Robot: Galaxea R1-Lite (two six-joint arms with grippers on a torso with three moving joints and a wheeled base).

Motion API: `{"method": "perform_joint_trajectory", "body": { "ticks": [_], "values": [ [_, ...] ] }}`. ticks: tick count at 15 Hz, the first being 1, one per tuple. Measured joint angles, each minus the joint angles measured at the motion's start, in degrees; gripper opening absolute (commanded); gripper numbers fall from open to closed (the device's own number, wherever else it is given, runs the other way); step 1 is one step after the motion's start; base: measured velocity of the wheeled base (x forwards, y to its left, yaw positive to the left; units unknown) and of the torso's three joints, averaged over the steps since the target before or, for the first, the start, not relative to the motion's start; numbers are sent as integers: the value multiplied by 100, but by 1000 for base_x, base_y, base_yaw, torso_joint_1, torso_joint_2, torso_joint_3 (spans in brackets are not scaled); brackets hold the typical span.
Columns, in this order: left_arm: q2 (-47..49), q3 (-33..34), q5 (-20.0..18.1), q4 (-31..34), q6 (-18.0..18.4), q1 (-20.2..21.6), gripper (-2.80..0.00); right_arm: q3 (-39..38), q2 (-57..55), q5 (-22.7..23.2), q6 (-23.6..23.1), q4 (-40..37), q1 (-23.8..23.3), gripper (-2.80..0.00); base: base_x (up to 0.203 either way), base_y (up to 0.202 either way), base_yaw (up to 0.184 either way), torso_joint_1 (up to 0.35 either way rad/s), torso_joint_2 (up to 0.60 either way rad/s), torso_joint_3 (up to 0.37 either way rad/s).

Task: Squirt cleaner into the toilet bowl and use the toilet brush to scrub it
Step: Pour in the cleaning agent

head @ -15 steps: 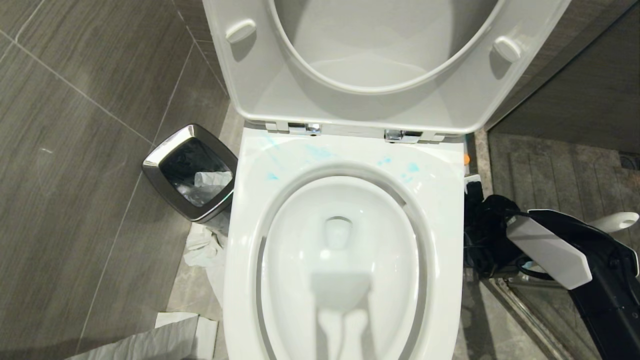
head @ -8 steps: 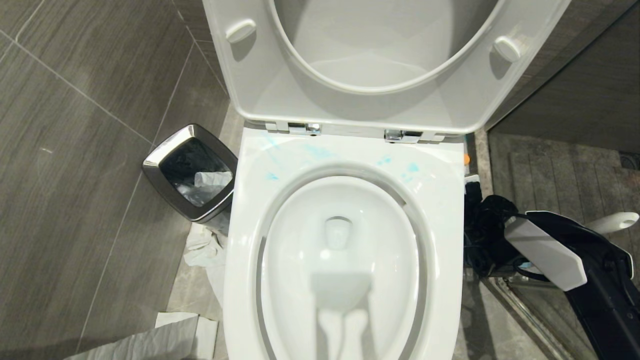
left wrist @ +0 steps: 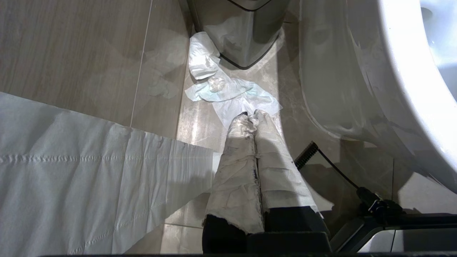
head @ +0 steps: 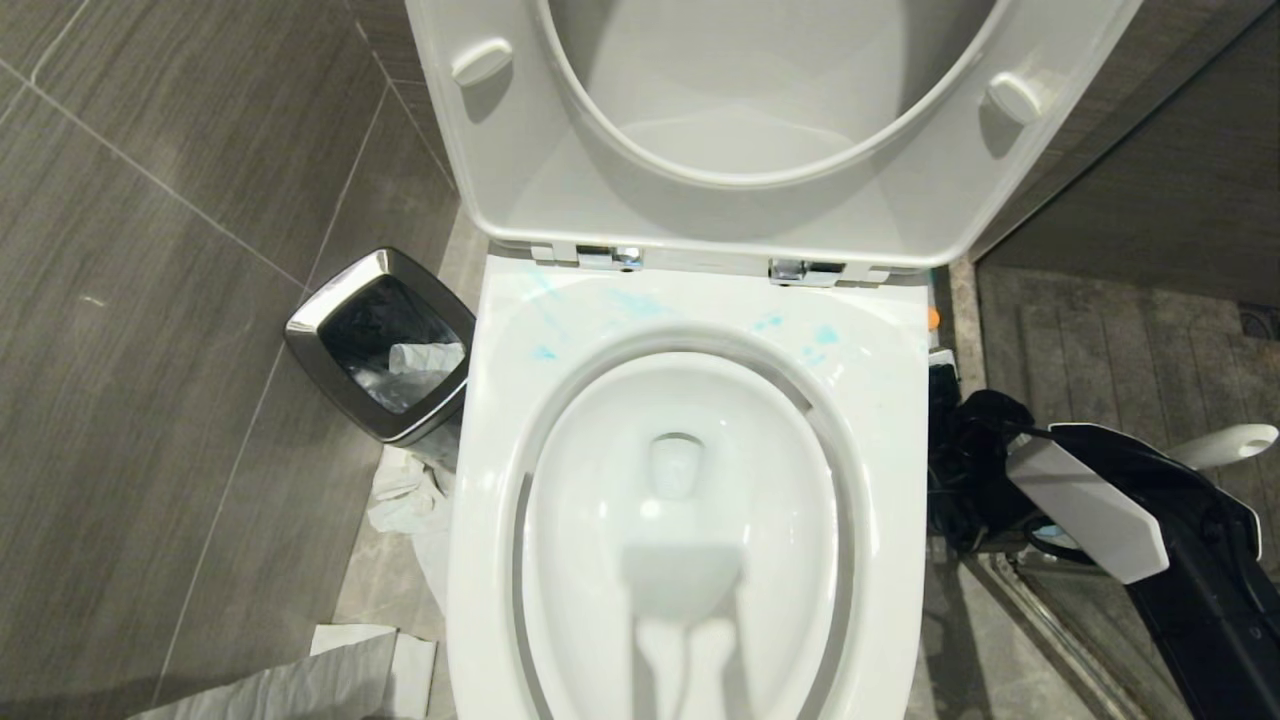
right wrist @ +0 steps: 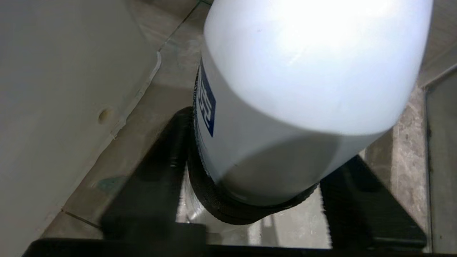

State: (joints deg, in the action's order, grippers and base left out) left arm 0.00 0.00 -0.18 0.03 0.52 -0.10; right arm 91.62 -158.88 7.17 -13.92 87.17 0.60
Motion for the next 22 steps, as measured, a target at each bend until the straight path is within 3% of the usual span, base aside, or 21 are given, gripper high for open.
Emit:
{"method": "perform_joint_trajectory", "body": {
  "ticks": [12,22],
  "values": [
    [0,0,2,0,0,0,-280,-243,271,-246,-135,-28,-60,-280,0,0,0,0,0,0],
    [0,0,0,-3,2,0,-280,-2455,2218,-571,238,-17,-181,-280,0,0,0,0,0,0]
  ]
}}
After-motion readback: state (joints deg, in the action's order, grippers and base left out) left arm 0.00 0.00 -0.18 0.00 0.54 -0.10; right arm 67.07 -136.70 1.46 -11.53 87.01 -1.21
